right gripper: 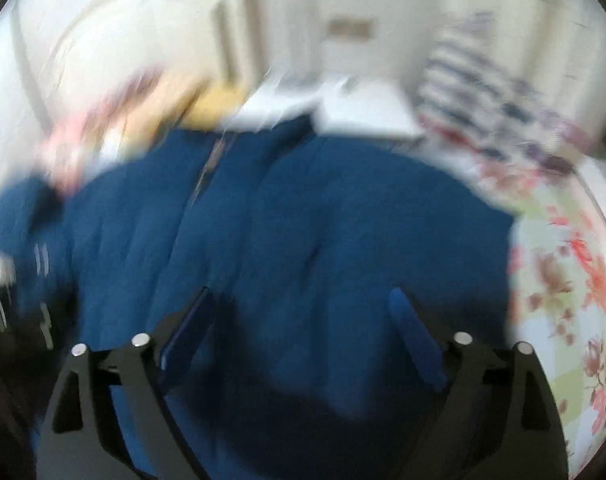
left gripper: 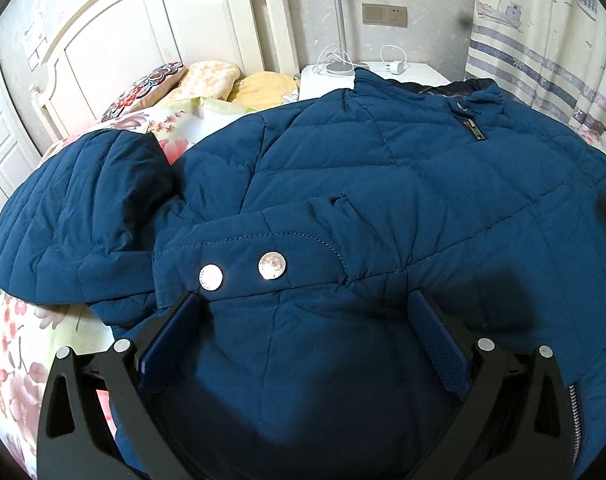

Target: Fold large clothes

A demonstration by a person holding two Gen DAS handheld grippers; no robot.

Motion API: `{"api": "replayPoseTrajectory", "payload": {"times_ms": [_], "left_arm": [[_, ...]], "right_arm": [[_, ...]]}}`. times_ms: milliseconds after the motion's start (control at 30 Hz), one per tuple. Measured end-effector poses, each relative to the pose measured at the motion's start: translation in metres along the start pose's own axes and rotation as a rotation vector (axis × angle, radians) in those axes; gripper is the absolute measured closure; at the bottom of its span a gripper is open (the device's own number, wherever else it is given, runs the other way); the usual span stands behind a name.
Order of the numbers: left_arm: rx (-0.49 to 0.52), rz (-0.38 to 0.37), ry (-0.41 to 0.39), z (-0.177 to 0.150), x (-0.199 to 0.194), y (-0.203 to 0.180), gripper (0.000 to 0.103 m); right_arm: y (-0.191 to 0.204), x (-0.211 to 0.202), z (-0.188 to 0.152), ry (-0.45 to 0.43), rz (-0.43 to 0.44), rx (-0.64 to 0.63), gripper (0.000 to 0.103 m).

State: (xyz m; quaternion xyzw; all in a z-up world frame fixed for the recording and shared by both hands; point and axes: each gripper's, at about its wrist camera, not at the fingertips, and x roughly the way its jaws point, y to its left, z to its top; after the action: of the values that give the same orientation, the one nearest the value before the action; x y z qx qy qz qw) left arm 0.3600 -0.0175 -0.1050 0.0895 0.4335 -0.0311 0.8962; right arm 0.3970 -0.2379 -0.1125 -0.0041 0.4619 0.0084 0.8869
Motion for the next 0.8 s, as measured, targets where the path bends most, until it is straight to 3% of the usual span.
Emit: {"api": "replayPoseTrajectory", "payload": {"times_ms": [33, 133, 200, 267, 300, 367, 433, 533, 633, 767, 800], "left_arm": [[-0.001, -0.002, -0.001, 0.000, 0.000, 0.000, 0.004], [-0.003, -0.006, -0.001, 0.000, 0.000, 0.001, 0.004], [-0.006, -0.008, -0.002, 0.000, 0.000, 0.002, 0.004], [-0.026, -0.031, -0.015, 0.000, -0.003, 0.006, 0.004], [-0.072, -0.084, -0.053, -0.001, -0.010, 0.015, 0.004], [-0.189, -0.201, -0.140, -0.005, -0.029, 0.043, 0.004], [-0.408, -0.295, -0.259, -0.013, -0.057, 0.097, 0.004], [-0.752, -0.378, -0.380, -0.037, -0.081, 0.191, 0.004], [-1.016, -0.341, -0.407, -0.064, -0.084, 0.279, 0.004], [-1.189, -0.180, -0.350, -0.085, -0.063, 0.365, 0.004], [-1.214, -0.172, -0.335, -0.087, -0.056, 0.378, 0.006]], "right_arm": [[0.006, 0.004, -0.006, -0.011, -0.050, -0.037, 0.010], [0.006, -0.007, -0.005, 0.014, -0.089, 0.044, 0.011], [0.014, -0.039, -0.011, -0.076, -0.067, 0.087, 0.010], [0.030, -0.051, -0.022, -0.117, -0.048, 0.031, 0.006], [0.045, -0.045, -0.031, -0.080, -0.064, -0.039, 0.005], [0.053, -0.023, -0.043, -0.023, -0.089, -0.093, 0.003], [0.036, -0.016, -0.046, -0.040, -0.021, -0.011, 0.002], [0.029, -0.017, -0.045, -0.044, -0.019, 0.006, 0.003], [0.032, -0.020, -0.047, -0.056, -0.032, -0.003, 0.003], [0.030, -0.020, -0.048, -0.063, -0.020, 0.007, 0.003], [0.030, -0.020, -0.047, -0.062, -0.021, 0.006, 0.003]]}}
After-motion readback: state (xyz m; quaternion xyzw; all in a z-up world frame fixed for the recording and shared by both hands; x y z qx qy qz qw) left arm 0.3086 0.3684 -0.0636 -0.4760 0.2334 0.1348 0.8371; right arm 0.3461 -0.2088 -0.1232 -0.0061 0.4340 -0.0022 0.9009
